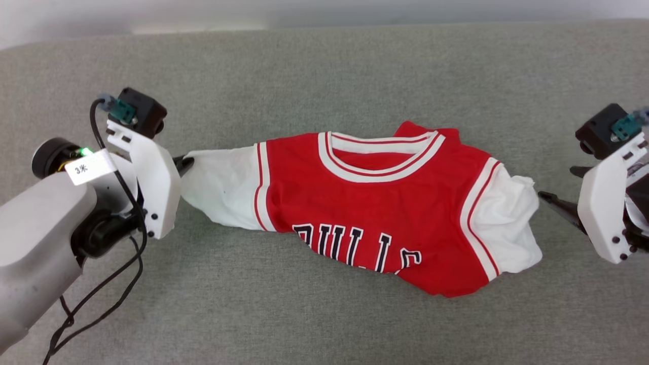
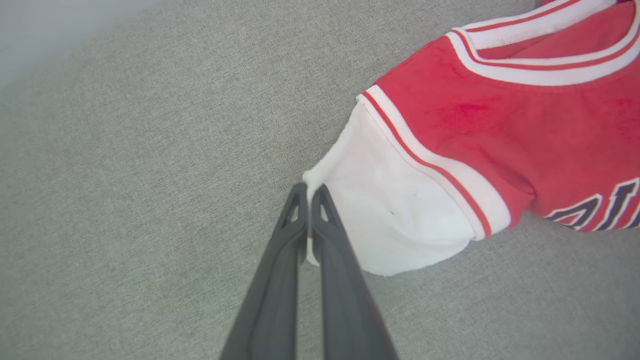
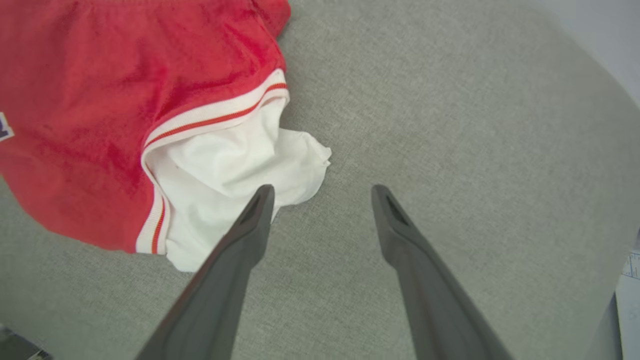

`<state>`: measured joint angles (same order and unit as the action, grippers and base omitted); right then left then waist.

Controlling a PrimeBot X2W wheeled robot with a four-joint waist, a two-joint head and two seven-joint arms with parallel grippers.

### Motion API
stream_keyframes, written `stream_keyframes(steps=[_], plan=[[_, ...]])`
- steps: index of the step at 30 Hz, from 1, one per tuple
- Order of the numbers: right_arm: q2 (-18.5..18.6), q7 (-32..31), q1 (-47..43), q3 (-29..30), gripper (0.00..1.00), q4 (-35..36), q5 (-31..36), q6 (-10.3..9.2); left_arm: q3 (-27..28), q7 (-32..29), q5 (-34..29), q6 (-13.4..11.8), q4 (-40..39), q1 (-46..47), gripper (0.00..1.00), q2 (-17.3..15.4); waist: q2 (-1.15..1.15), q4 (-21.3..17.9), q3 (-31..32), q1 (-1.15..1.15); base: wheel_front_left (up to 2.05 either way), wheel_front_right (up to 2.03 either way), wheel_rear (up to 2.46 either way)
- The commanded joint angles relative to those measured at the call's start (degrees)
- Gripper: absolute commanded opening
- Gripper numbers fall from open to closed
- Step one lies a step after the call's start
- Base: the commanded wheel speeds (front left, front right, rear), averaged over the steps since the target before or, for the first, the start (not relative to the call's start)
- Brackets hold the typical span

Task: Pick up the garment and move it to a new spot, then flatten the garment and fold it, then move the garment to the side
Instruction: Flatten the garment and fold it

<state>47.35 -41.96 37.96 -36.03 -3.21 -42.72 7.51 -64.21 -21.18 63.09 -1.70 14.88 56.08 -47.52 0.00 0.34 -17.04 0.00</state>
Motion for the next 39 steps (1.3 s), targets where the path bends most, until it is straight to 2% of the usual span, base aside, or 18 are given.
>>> stream_keyframes(steps=[1,4,7,11,18,19,20,26,30,39], plan=[[0.3,-0.7,1.5,-0.4,1.0,-0.2,-0.5,-0.04,0.3,0.2,-0.3,-0.3,-0.2,0.7,0.0,0.4,0.0,0.6,-1.0,0.0,0.0,0.0,0.0],[0.0,-4.6,4.3,-3.1,1.0,-1.9,-2.3,-0.04,0.6,0.5,-0.7,-0.2,-0.8,1.9,0.0,1.0,0.0,1.6,-2.8,0.0,0.0,0.0,0.0],[-1.2,-6.0,6.9,-6.0,1.0,-4.4,-2.4,-0.03,1.0,0.7,-1.1,-0.1,-1.0,3.2,0.0,1.7,0.0,2.5,-4.6,0.0,0.0,0.0,0.0],[-3.2,-4.7,8.9,-10.0,1.0,-8.7,-2.8,-0.04,1.1,1.2,-1.8,0.1,-1.1,4.5,0.0,2.6,0.0,3.4,-6.5,0.0,0.0,0.0,0.0],[-5.6,-0.6,6.6,-20.8,1.0,-14.6,-5.0,0.1,0.7,1.8,-2.2,0.9,0.0,5.2,0.0,4.0,0.0,3.9,-7.3,0.0,0.0,0.0,0.0],[-5.4,1.0,7.0,-21.4,0.45,-14.8,-5.2,0.1,0.6,1.9,-2.2,1.0,0.2,5.0,0.0,4.0,0.0,3.8,-7.0,0.0,0.0,0.0,0.0],[-5.1,2.6,7.5,-21.7,0.0,-15.2,-5.5,0.1,0.6,2.1,-2.2,1.1,0.5,4.8,0.0,4.0,0.0,3.7,-6.6,0.0,0.0,0.0,0.0],[-1.9,12.8,11.6,-20.3,0.0,-15.5,-8.2,-0.06,0.9,4.2,-2.8,2.1,0.7,4.4,0.0,3.6,0.0,3.0,-2.6,0.0,0.0,0.0,0.0],[0.6,18.2,13.6,-19.3,0.0,-13.0,-9.2,-0.04,1.9,6.1,-3.8,1.7,-1.3,5.7,0.0,2.2,0.0,2.8,-0.1,0.0,0.0,0.0,0.0],[6.7,23.1,19.3,-14.8,0.0,-6.9,-8.8,-0.04,5.6,9.1,-5.9,0.2,-6.7,10.9,0.0,0.5,0.0,2.5,1.7,0.0,0.0,0.0,0.0]])
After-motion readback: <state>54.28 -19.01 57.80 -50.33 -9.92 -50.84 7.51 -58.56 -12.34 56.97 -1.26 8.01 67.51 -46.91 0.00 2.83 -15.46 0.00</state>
